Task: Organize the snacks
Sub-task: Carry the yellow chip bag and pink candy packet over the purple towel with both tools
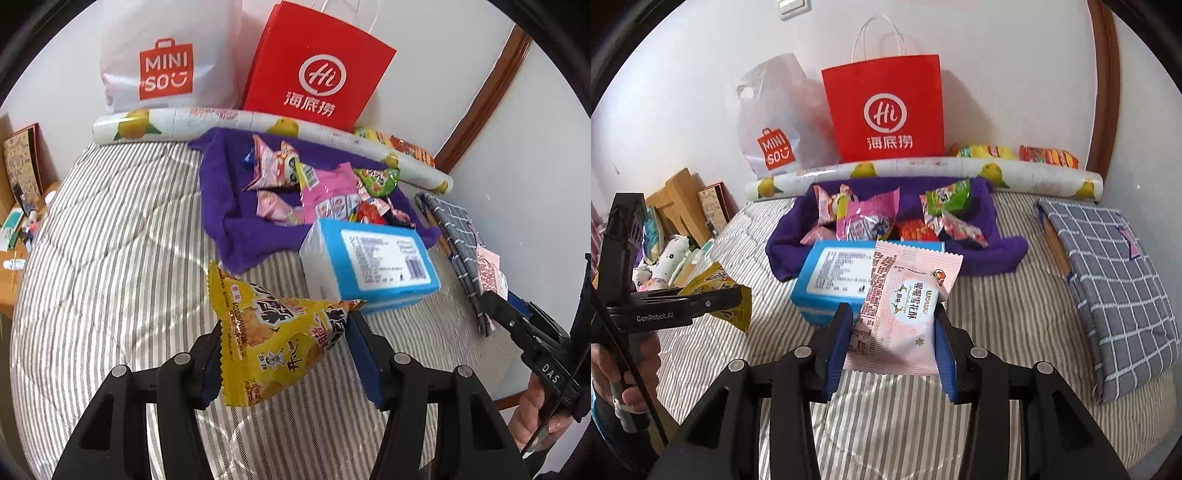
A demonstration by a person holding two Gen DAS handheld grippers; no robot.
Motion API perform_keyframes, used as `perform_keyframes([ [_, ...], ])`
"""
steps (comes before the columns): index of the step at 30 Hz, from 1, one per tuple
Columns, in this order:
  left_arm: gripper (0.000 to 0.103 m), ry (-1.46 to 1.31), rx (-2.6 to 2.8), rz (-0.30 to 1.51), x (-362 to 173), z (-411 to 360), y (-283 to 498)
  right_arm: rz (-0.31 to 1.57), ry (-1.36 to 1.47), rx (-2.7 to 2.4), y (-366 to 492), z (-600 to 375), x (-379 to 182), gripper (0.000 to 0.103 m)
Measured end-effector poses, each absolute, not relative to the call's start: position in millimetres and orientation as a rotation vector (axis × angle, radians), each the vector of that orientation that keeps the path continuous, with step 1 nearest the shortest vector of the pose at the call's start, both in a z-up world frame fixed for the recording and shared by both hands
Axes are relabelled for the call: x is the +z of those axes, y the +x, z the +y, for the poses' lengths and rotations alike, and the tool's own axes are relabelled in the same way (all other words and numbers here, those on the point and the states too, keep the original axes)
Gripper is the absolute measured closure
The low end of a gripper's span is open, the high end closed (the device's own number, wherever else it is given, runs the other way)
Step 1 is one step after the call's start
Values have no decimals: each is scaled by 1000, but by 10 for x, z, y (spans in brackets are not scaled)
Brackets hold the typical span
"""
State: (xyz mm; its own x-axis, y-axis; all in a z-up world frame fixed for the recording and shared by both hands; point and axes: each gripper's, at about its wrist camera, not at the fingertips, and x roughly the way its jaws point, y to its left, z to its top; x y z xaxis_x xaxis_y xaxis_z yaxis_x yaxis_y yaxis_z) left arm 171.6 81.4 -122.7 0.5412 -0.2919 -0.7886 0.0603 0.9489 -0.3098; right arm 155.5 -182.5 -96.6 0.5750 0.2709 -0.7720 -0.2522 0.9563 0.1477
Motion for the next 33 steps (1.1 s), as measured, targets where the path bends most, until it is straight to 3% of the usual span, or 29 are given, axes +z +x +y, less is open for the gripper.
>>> perform_keyframes([
  [19, 46, -236, -199, 851, -440, 769, 2586, 845, 5, 374, 2686, -1779, -499, 61],
  [33, 46, -271, -154, 849, -421, 780, 3305, 890, 45, 452, 3565, -1688, -691, 61],
])
